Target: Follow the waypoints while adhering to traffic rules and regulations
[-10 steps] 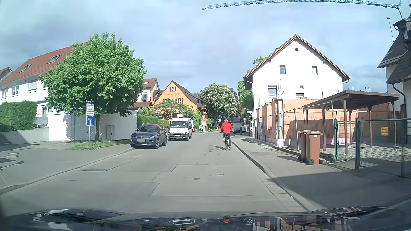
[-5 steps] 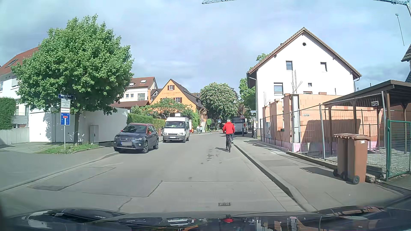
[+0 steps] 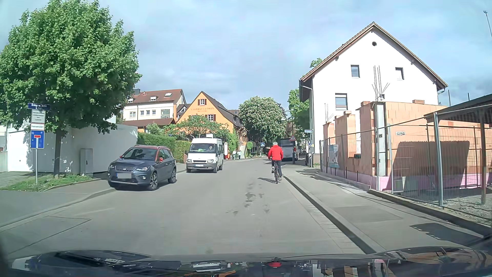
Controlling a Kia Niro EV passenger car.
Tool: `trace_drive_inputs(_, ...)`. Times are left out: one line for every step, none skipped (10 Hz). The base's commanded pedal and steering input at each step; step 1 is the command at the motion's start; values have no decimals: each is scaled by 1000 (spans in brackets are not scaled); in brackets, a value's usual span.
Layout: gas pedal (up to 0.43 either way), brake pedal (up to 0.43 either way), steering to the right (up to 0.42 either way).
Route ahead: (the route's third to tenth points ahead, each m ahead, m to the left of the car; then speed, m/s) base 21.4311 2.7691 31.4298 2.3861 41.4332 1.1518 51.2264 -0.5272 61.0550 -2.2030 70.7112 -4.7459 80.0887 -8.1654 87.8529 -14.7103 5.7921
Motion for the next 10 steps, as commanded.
trace_drive_inputs(28, 0, 1)
trace_drive_inputs(28, 0, 1)
trace_drive_inputs(20, 0, 1)
trace_drive_inputs(20, 0, 1)
trace_drive_inputs(20, 0, 1)
trace_drive_inputs(20, 0, 0)
trace_drive_inputs(20, 0, 0)
trace_drive_inputs(20, 0, 0)
trace_drive_inputs(20, 0, 0)
trace_drive_inputs(20, 0, 0)
